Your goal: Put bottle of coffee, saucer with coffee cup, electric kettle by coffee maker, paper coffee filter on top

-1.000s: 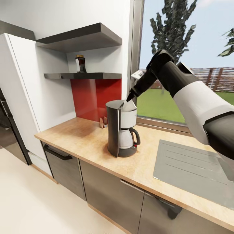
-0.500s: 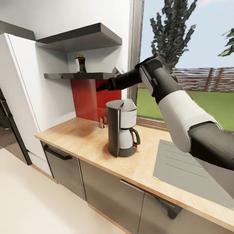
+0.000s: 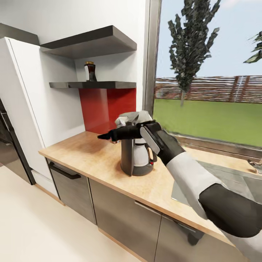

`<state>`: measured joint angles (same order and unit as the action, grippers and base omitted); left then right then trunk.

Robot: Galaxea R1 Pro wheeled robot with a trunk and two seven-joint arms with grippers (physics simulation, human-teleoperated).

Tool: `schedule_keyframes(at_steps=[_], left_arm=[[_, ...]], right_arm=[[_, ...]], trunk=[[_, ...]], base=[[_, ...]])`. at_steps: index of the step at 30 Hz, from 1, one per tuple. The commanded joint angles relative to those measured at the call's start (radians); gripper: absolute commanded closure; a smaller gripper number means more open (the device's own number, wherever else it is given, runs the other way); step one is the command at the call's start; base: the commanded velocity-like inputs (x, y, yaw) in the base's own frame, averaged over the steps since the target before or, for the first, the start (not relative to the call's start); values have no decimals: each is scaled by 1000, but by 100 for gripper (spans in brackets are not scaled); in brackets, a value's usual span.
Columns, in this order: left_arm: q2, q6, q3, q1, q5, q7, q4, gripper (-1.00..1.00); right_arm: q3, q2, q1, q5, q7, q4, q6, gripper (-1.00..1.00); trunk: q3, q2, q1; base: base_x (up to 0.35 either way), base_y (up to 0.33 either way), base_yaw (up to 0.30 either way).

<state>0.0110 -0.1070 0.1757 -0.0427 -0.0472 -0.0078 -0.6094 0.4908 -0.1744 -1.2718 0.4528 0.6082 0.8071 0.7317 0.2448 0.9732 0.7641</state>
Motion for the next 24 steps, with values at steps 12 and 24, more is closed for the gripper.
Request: schedule_keyframes(at_steps=[12, 24], left_arm=[[0, -3, 3, 0, -5, -1, -1, -100], [4, -3, 5, 0, -4, -2, -2, -100]], right_arm=[[153, 37, 515, -37, -106, 386, -44, -100], [161, 270, 784, -38, -4, 415, -263, -100]], trunk=[[1, 1, 0], [1, 1, 0]], base=[[0, 0, 0], [0, 0, 0]])
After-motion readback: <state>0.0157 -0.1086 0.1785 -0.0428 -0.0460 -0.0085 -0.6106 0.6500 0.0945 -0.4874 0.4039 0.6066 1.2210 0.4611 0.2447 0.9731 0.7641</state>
